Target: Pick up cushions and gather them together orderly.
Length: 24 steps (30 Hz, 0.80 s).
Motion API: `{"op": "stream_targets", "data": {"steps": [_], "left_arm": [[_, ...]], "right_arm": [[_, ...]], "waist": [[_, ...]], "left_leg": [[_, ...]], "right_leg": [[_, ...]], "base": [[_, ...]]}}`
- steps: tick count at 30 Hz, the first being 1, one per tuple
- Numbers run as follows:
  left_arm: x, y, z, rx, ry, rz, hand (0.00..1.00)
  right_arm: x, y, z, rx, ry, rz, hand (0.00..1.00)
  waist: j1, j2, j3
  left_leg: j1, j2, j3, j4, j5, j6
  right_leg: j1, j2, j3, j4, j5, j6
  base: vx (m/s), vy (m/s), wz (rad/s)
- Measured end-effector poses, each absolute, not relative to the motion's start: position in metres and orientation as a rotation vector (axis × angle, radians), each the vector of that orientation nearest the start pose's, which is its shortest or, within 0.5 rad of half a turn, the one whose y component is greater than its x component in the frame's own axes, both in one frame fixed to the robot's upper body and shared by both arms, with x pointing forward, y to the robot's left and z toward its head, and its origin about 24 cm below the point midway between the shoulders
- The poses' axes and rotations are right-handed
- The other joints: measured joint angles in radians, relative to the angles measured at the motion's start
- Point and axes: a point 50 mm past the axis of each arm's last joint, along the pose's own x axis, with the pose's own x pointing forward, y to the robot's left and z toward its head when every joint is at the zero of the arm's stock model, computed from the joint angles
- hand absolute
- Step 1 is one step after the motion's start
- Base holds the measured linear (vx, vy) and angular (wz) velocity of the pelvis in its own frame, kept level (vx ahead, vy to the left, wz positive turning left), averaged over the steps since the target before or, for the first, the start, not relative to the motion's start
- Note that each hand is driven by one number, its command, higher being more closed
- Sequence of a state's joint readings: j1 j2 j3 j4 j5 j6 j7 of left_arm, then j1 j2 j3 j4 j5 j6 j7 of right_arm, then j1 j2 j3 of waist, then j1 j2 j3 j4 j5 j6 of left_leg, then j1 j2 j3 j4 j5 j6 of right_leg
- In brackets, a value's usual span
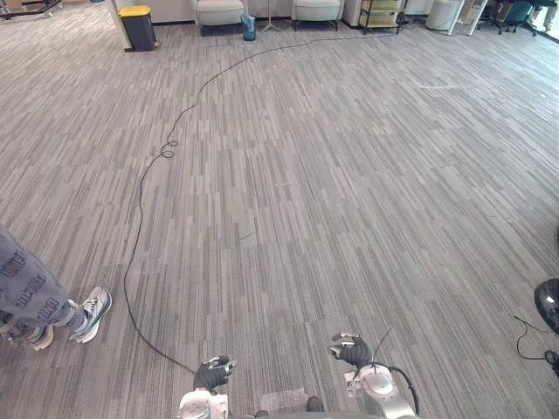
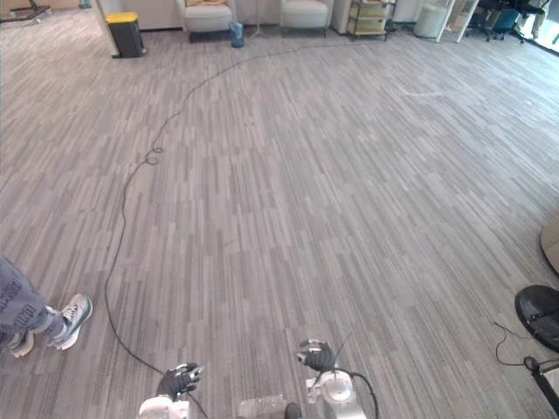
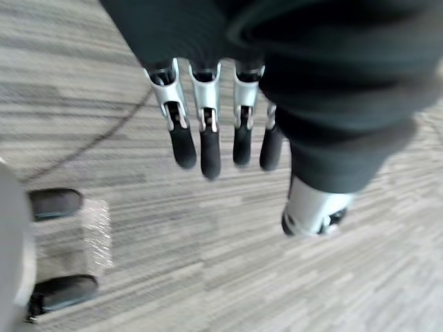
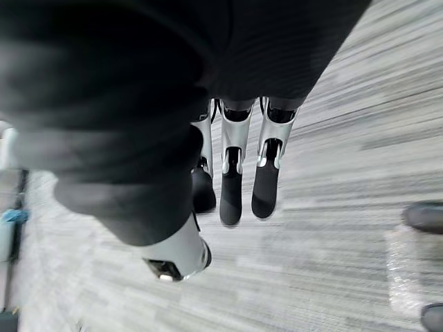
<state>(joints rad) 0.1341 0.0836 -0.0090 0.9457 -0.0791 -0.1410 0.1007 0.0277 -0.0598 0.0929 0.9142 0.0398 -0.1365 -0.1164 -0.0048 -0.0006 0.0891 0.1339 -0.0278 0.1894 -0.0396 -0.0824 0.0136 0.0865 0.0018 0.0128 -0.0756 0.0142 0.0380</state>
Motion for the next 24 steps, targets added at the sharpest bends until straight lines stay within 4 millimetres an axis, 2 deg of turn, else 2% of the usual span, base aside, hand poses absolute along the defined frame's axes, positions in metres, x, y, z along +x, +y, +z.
{"op": "stream_targets", "data": {"steps": [6,24], "left_arm": [[0.097,0.198,-0.154,0.032,0.974,0.257,0.0],[0.095,0.195,-0.159,0.018,1.029,0.261,0.0]], "right_arm": [[0.131,-0.175,-0.148,-0.079,0.917,-0.145,0.0],[0.107,-0.192,-0.159,0.076,1.038,-0.345,0.0]], "waist": [[0.003,-0.013,0.004],[0.004,-0.012,0.004]], "left_leg": [[0.01,-0.002,0.001,-0.028,0.016,0.001],[0.025,-0.005,-0.016,-0.062,0.037,0.003]], "right_leg": [[-0.001,0.001,-0.006,-0.002,0.0,0.0],[0.005,-0.001,-0.028,-0.003,-0.003,0.002]], "base": [[-0.03,-0.02,0.02],[-0.02,-0.021,0.02]]}}
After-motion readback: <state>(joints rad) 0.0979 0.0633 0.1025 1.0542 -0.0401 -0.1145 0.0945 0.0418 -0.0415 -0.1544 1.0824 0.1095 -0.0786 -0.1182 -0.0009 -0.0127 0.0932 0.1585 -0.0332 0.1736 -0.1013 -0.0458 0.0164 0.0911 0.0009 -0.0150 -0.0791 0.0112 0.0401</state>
